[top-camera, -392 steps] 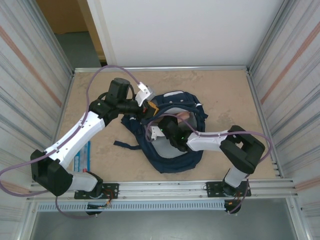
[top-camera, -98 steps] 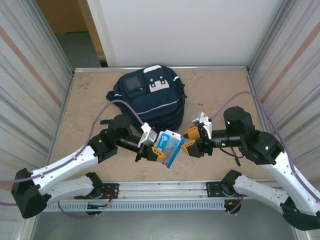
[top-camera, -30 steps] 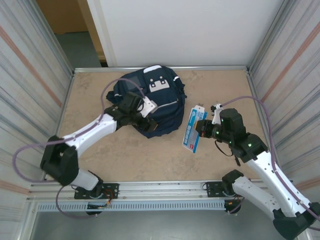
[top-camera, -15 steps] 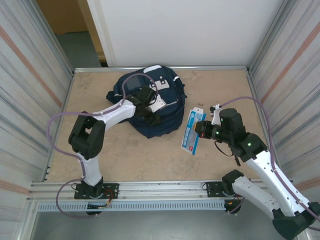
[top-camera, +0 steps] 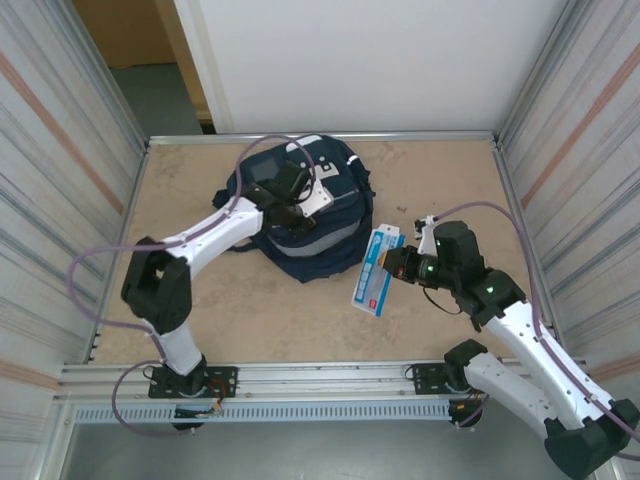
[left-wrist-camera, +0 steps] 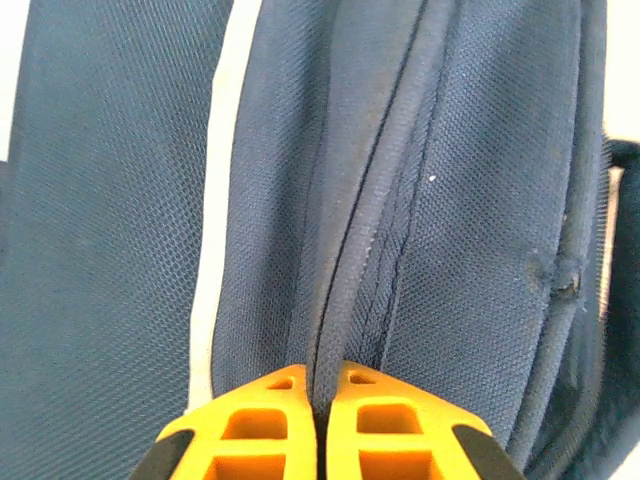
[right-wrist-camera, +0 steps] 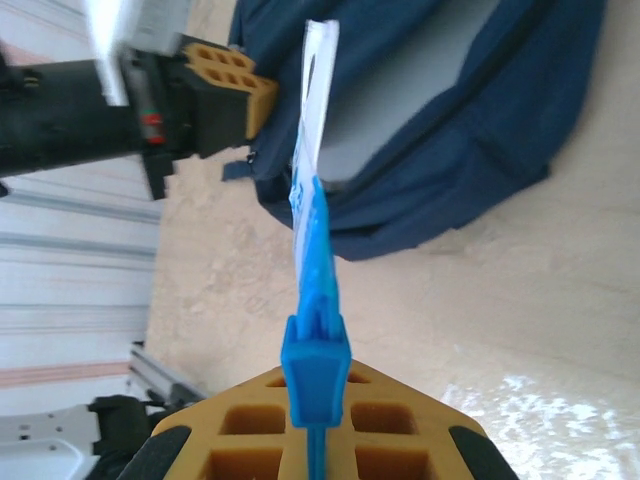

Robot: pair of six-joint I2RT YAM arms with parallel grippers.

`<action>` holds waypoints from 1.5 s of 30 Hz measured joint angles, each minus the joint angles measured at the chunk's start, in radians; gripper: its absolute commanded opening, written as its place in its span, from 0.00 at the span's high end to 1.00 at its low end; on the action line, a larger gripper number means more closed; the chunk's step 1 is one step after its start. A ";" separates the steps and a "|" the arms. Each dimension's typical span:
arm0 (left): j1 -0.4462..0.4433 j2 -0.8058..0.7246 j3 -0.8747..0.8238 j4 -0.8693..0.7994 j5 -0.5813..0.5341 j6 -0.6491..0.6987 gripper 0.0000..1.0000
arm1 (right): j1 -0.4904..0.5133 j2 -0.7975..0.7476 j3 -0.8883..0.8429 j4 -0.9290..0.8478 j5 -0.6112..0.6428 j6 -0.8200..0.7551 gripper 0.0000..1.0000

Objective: Pack books, pencil case, and school supplies into a backpack

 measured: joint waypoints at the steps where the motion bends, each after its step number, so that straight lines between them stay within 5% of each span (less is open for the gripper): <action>1: -0.001 -0.020 0.018 -0.017 0.022 -0.016 1.00 | 0.000 0.005 -0.013 0.026 -0.021 0.032 1.00; 9: -0.007 -0.069 0.053 -0.029 0.238 -0.195 1.00 | 0.000 0.089 -0.031 0.201 -0.051 0.229 1.00; 19: 0.024 -0.080 0.053 -0.001 0.387 -0.380 1.00 | -0.001 0.157 -0.073 0.345 0.079 0.457 1.00; 26: 0.029 -0.086 0.053 0.031 0.437 -0.464 1.00 | 0.000 0.227 -0.079 0.375 0.141 0.478 1.00; 37: 0.028 -0.116 0.051 0.105 0.542 -0.613 1.00 | 0.006 0.645 -0.052 0.678 0.148 0.435 1.00; 45: 0.028 -0.118 0.051 0.118 0.577 -0.647 1.00 | 0.006 0.788 0.079 0.797 0.072 0.438 1.00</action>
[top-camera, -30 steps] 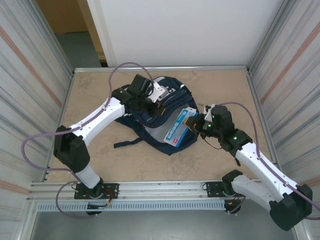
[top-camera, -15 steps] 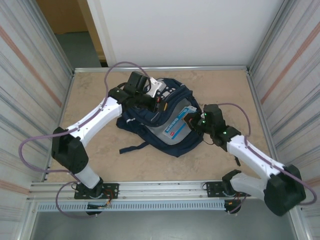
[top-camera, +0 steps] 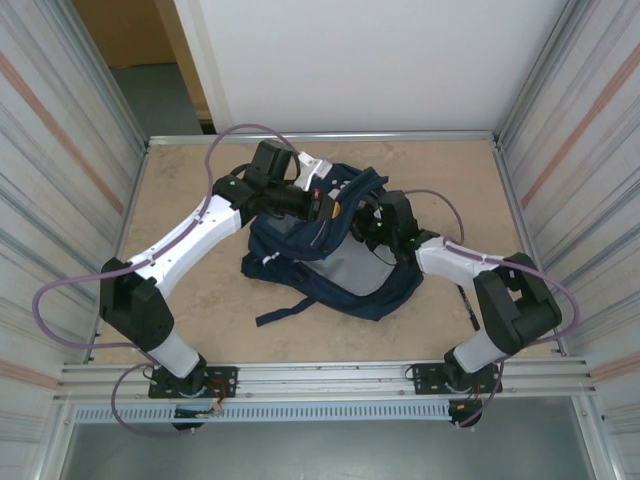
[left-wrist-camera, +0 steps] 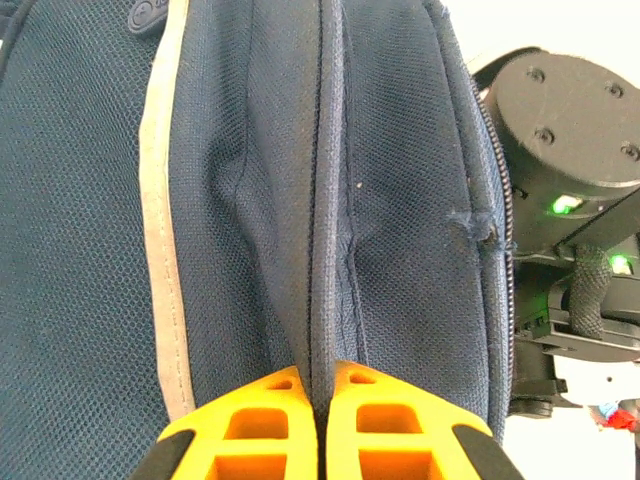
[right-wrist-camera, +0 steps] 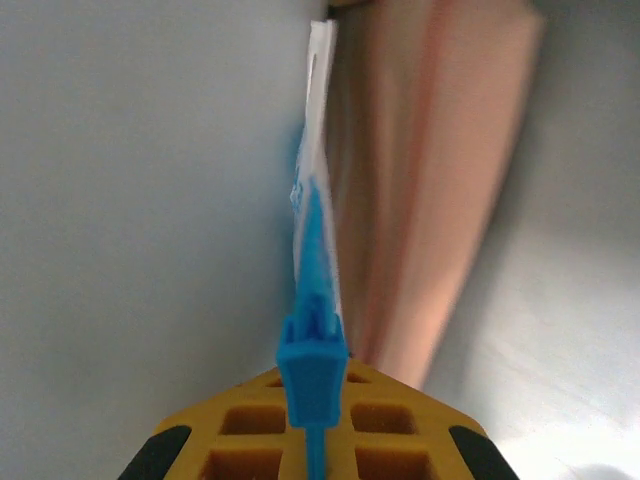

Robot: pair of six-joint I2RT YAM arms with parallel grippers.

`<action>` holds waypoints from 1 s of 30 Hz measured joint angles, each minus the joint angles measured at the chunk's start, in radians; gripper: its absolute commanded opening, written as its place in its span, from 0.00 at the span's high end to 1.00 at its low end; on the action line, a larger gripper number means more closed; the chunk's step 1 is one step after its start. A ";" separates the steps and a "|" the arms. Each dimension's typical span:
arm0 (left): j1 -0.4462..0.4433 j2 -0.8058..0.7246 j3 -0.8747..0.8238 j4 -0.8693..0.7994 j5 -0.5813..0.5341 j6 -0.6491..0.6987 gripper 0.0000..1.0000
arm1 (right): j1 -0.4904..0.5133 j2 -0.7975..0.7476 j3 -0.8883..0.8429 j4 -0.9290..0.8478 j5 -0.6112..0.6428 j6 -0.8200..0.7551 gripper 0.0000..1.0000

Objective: Pack books, pencil case, and school supplies into a backpack

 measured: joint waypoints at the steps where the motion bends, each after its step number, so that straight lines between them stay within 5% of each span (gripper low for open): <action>1: 0.000 -0.003 0.000 0.003 0.002 -0.003 1.00 | 0.000 0.019 0.014 0.015 -0.009 0.003 1.00; 13: 0.008 -0.032 -0.034 0.022 -0.002 -0.014 1.00 | -0.002 0.282 0.094 0.077 -0.085 0.041 0.57; 19: 0.034 -0.040 -0.080 0.067 -0.002 -0.013 1.00 | -0.016 0.174 0.098 -0.140 -0.071 -0.048 0.46; 25: 0.040 -0.040 -0.101 0.088 0.002 -0.013 1.00 | -0.052 -0.006 0.112 -0.388 -0.043 -0.177 0.46; 30: 0.035 -0.035 -0.122 0.117 0.023 -0.016 0.75 | -0.090 -0.214 0.053 -0.531 -0.017 -0.260 0.46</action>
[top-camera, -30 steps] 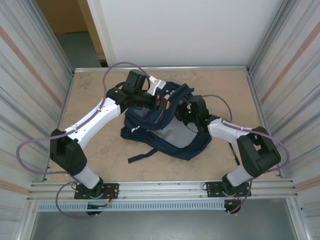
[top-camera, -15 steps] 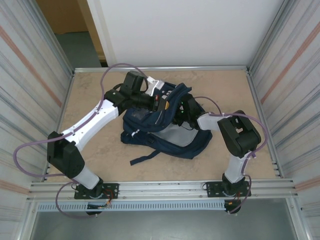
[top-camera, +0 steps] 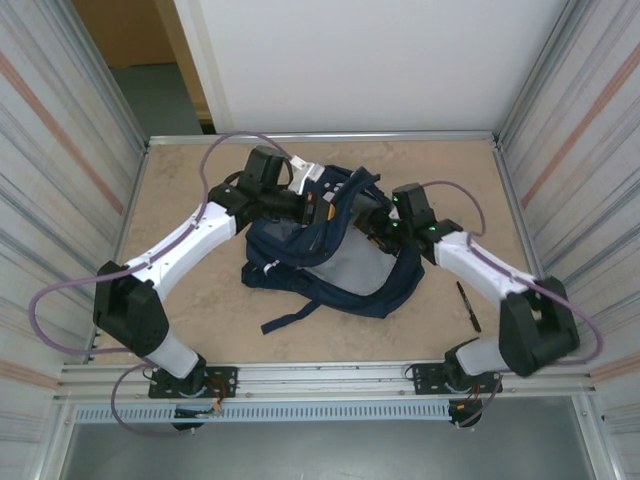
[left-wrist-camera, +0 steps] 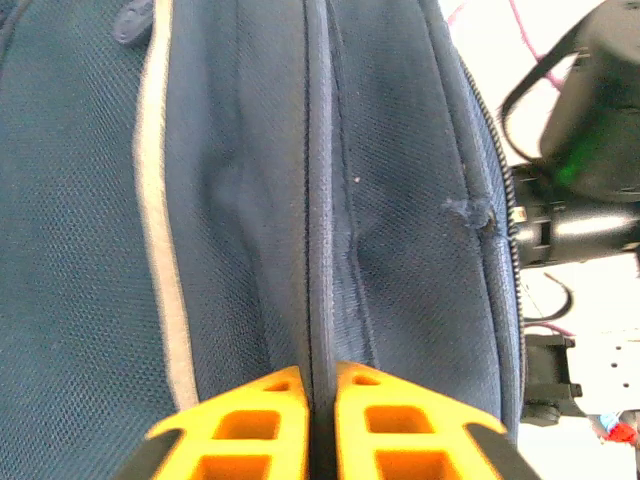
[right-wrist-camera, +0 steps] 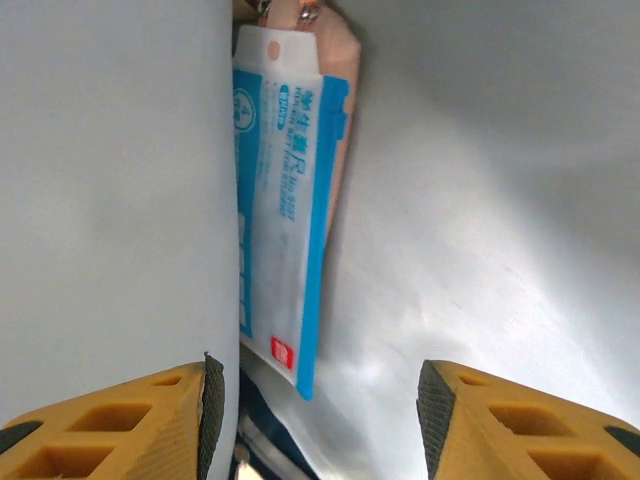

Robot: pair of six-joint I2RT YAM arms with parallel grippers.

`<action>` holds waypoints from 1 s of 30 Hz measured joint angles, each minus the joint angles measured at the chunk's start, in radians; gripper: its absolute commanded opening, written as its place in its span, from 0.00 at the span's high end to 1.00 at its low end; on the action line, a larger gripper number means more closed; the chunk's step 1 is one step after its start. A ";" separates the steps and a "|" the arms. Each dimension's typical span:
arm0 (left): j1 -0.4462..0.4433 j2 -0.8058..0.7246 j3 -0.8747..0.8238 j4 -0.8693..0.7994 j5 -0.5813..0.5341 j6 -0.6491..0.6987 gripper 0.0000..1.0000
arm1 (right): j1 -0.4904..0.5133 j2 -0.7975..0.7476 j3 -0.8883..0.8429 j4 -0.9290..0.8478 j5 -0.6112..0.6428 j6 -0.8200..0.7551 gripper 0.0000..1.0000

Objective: Pack books, pencil case, and school supplies into a backpack

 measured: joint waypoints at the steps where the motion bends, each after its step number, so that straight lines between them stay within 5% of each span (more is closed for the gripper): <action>1: 0.000 0.000 -0.013 0.024 0.013 -0.005 0.72 | -0.017 -0.060 -0.022 -0.037 0.011 -0.017 0.45; 6: 0.016 -0.052 -0.187 0.120 -0.001 -0.047 0.60 | -0.074 -0.321 -0.052 -0.274 0.147 -0.146 0.44; 11: 0.027 -0.210 -0.335 0.064 -0.155 -0.048 0.47 | -0.048 -0.444 0.015 -0.432 0.200 -0.277 0.46; 15: 0.068 -0.320 -0.418 0.036 -0.253 -0.055 0.46 | 0.090 -0.387 0.065 -0.472 0.228 -0.328 0.44; 21: 0.100 -0.280 -0.459 0.001 -0.312 -0.027 0.42 | 0.264 -0.209 0.066 -0.445 0.250 -0.331 0.44; 30: 0.181 -0.068 -0.443 0.060 -0.369 0.013 0.49 | 0.279 -0.001 0.013 -0.304 0.279 -0.319 0.46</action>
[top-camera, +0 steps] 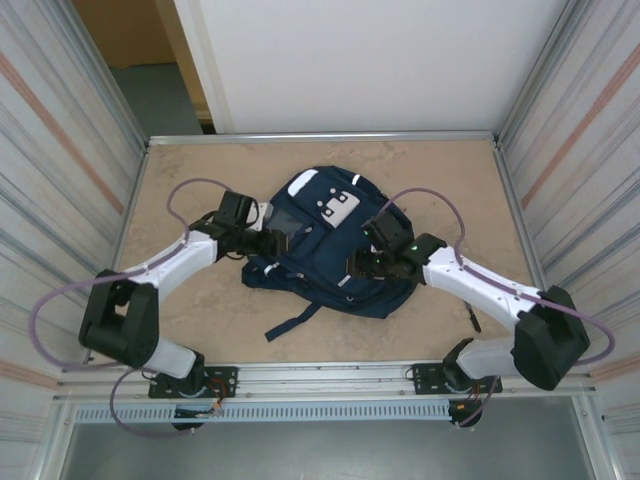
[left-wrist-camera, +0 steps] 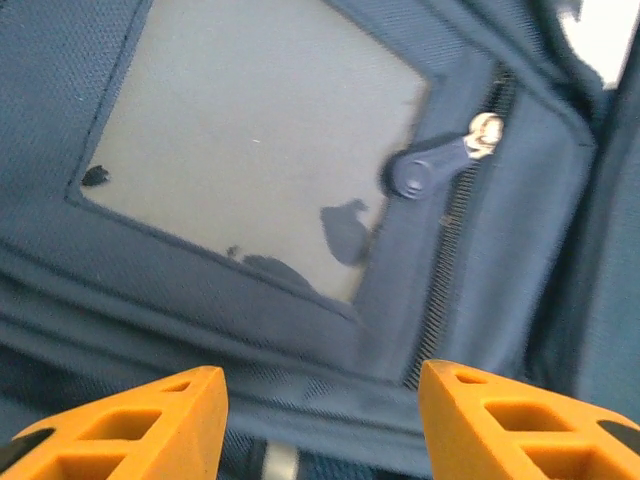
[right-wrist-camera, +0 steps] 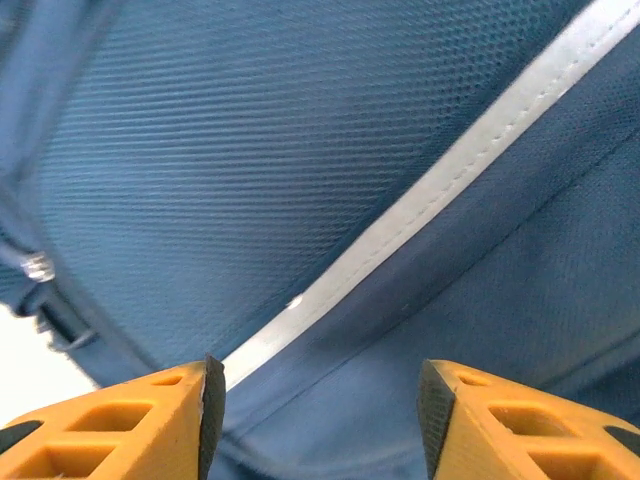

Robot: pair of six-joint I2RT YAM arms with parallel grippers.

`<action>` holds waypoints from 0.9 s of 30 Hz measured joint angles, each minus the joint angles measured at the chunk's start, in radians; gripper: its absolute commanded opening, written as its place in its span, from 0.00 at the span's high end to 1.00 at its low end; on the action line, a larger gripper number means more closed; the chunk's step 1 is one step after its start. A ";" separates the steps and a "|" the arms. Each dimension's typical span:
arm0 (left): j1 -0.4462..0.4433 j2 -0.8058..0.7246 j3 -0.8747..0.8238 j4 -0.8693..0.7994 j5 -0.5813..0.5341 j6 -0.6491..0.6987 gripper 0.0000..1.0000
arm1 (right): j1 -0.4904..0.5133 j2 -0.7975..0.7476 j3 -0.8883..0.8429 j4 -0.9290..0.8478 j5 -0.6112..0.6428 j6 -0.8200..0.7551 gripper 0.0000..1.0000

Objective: Pack books, pencil case, and school supplies into a backpack

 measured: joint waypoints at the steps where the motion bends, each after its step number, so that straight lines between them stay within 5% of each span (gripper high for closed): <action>1: 0.000 0.031 0.003 0.015 -0.016 0.007 0.50 | -0.013 0.018 -0.008 0.015 -0.004 -0.003 0.47; 7: -0.005 0.094 -0.045 0.103 -0.043 0.013 0.51 | -0.119 0.056 -0.028 0.100 -0.101 -0.039 0.47; 13: -0.026 -0.089 -0.237 0.167 -0.065 -0.035 0.51 | -0.220 0.113 -0.035 0.198 -0.277 -0.116 0.47; 20: -0.205 -0.336 -0.380 0.044 -0.148 -0.185 0.52 | -0.255 0.262 0.075 0.226 -0.371 -0.194 0.46; 27: -0.466 -0.390 -0.296 -0.111 -0.245 -0.219 0.48 | -0.262 0.367 0.209 0.243 -0.409 -0.201 0.46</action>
